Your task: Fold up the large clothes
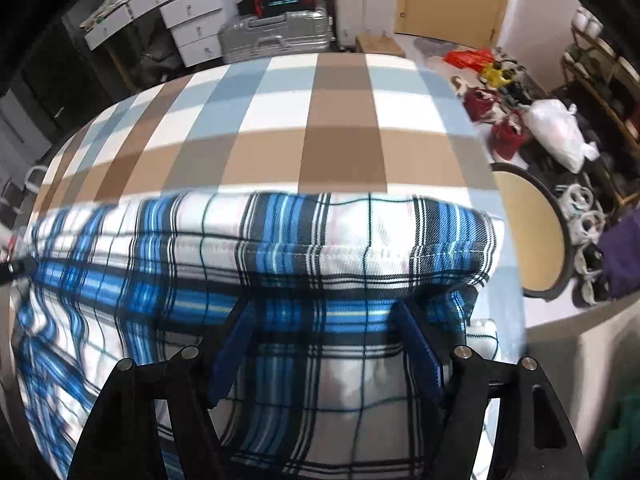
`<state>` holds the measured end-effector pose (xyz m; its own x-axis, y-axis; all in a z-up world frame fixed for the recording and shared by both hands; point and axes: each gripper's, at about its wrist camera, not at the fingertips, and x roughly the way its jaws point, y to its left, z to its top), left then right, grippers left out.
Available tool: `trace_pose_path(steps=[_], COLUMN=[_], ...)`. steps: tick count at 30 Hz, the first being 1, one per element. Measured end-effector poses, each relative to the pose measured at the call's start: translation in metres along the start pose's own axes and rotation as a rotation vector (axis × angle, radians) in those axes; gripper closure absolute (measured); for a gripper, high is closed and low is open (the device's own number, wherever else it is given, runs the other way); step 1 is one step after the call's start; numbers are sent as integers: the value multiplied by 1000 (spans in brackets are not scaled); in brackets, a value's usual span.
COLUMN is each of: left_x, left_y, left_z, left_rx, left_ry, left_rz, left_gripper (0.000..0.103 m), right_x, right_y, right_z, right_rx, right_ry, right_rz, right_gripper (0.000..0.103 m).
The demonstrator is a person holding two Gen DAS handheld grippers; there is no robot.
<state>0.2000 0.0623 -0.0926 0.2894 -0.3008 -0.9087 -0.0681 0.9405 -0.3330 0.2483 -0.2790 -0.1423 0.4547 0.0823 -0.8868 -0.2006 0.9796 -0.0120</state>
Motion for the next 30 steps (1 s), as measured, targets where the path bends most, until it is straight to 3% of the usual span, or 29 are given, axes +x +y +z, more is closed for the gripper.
trace_pose_path(steps=[2, 5, 8, 10, 12, 14, 17, 20, 22, 24, 25, 30], left_x=[-8, -40, -58, -48, -29, -11, -4, -2, -2, -2, -2, 1], left_y=[1, 9, 22, 30, 37, 40, 35, 22, 15, 13, 13, 16], left_z=[-2, 5, 22, 28, 32, 29, 19, 15, 10, 12, 15, 37], left_rx=[18, 8, 16, 18, 16, 25, 68, 140, 196, 223, 222, 252], left_ry=[20, -32, -71, -26, 43, 96, 108, 99, 90, 74, 69, 58], left_rz=[11, 7, 83, 122, 133, 88, 32, 43, 93, 135, 148, 191], left_gripper=[26, 25, 23, 22, 22, 22, 23, 25, 32, 44, 47, 47], right_x=[-2, -9, -27, -40, -42, -26, 5, 20, 18, 12, 11, 8], right_y=[8, 4, -11, -31, -46, -56, -60, -58, -54, -48, -43, -31], right_z=[-8, -10, -3, 4, 13, 21, 22, 17, 17, 16, 18, 34], right_rx=[-59, -45, 14, 98, 171, 207, 205, 196, 176, 135, 106, 53], right_ry=[8, 45, 25, -44, -72, -20, 97, 142, 113, 101, 98, 50], right_rz=[-35, -11, 46, 81, 43, 24, 30, 27, 32, 37, 29, -29], right_gripper=[30, 29, 30, 29, 14, 12, 13, 13, 17, 31, 34, 65])
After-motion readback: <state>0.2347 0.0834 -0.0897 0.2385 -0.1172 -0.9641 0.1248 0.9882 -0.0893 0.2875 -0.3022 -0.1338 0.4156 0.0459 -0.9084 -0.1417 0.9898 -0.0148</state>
